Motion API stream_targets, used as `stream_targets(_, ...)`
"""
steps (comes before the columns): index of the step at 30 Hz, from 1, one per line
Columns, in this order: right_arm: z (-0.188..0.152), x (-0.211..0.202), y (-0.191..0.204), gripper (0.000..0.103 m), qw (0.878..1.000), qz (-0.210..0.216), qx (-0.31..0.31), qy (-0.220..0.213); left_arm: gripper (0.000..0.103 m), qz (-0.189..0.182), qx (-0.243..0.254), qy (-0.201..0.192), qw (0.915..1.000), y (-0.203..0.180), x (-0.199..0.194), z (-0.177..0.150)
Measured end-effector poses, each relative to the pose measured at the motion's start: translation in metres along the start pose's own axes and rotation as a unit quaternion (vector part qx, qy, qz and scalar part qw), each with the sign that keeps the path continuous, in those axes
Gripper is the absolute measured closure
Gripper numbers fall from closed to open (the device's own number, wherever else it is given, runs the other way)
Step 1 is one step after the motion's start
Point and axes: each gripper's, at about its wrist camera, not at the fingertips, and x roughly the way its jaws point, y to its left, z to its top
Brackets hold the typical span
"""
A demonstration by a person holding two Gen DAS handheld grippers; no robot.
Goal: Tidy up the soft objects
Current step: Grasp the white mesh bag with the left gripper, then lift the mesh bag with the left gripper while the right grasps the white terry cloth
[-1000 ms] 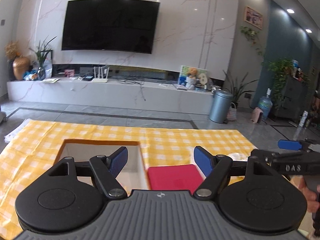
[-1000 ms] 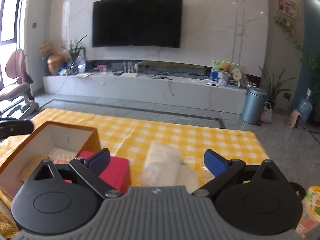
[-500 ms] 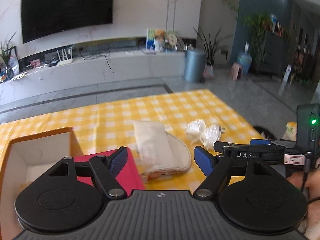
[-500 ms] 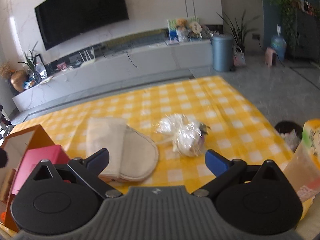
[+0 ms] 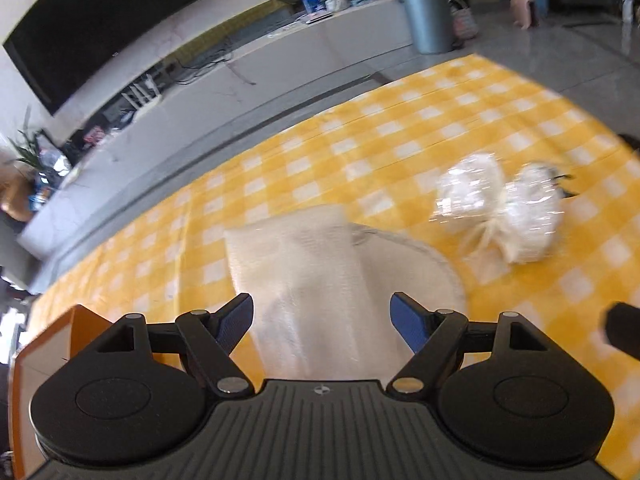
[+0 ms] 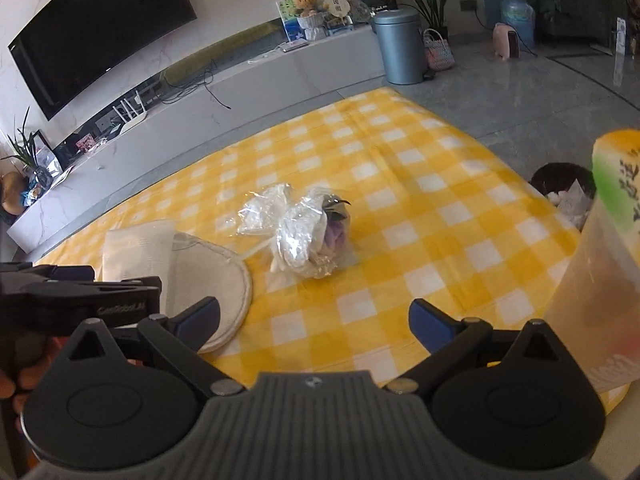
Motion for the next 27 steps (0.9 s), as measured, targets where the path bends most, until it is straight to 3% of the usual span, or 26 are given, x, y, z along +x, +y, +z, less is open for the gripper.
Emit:
stream_targets(3,0.003,0.002,0.005,0.004,1.000,0.014,-0.001,-0.004,0.011,0.021,-0.015,0.031,0.9992,0.003,0.021,0.005)
stream_targets(6,0.006,0.006,0.016,0.004,1.000,0.030,-0.007,-0.004,0.008,0.026,-0.035,0.037,0.9984,0.007,0.034,0.006)
stream_targets(9,0.002,0.010,0.026,0.004,0.999,0.033,-0.028,0.008,0.006,0.003,-0.046,0.032,0.9984,0.012,0.037,0.006)
stream_targets(12,0.000,0.011,0.033,0.004,0.998,0.038,-0.038,0.013,0.021,-0.021,-0.051,0.030,0.9980,0.015,0.034,0.005)
stream_targets(15,0.001,0.011,0.037,0.004,0.998,0.040,-0.041,0.012,0.048,-0.035,-0.024,0.023,0.9988,0.010,0.027,0.004)
stream_targets(17,0.001,0.012,0.041,0.004,0.998,0.030,-0.051,0.010,0.078,-0.045,0.006,0.016,0.9988,0.005,0.021,0.004)
stream_targets(19,0.000,0.016,0.042,0.004,0.998,0.022,-0.056,0.017,0.084,-0.055,0.014,0.018,0.9982,0.006,0.017,0.003)
stream_targets(22,-0.001,0.018,0.042,0.004,0.998,0.019,-0.056,0.023,0.087,-0.099,-0.022,0.046,0.9938,0.013,0.019,0.000)
stream_targets(25,0.000,0.013,0.037,0.004,0.998,0.025,-0.049,0.016,0.088,-0.173,-0.034,0.088,0.9804,0.018,0.021,-0.007)
stream_targets(27,0.001,0.011,0.031,0.004,0.999,0.030,-0.035,0.012,0.089,-0.201,-0.036,0.122,0.9713,0.017,0.022,-0.014)
